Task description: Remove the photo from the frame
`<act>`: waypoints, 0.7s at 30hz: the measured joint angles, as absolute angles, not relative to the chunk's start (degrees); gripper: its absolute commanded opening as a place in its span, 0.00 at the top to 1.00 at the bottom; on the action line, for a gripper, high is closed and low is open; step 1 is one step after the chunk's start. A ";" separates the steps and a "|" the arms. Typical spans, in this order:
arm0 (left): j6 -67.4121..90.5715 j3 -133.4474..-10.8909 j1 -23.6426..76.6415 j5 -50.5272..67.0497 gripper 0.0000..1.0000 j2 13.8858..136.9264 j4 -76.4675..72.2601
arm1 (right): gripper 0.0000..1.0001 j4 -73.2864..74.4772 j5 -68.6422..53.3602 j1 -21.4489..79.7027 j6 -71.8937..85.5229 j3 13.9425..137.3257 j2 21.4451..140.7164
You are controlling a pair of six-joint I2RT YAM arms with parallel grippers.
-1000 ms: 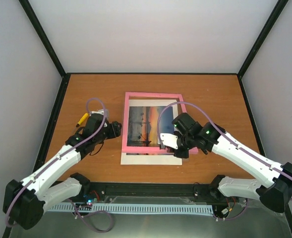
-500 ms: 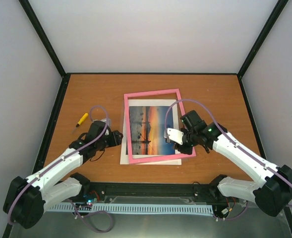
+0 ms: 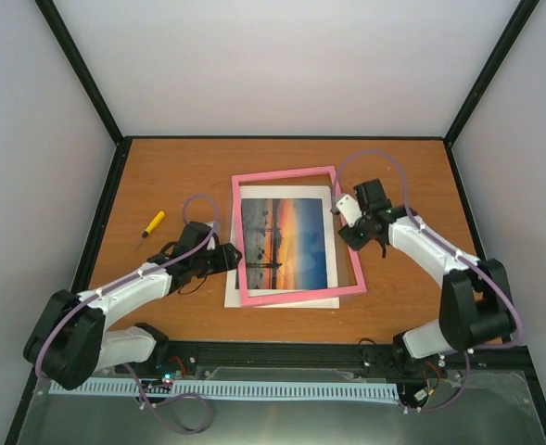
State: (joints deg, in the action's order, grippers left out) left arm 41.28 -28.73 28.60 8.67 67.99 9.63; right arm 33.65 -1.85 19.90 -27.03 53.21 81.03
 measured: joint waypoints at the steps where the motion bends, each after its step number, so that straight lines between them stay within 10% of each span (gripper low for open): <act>1: 41.32 -28.77 28.60 9.06 0.33 68.64 9.06 | 0.44 33.08 -1.52 18.68 -25.91 54.06 82.70; 21: 42.13 -28.80 28.99 12.19 0.34 77.43 2.04 | 0.51 32.10 -8.38 12.40 -13.45 62.76 102.39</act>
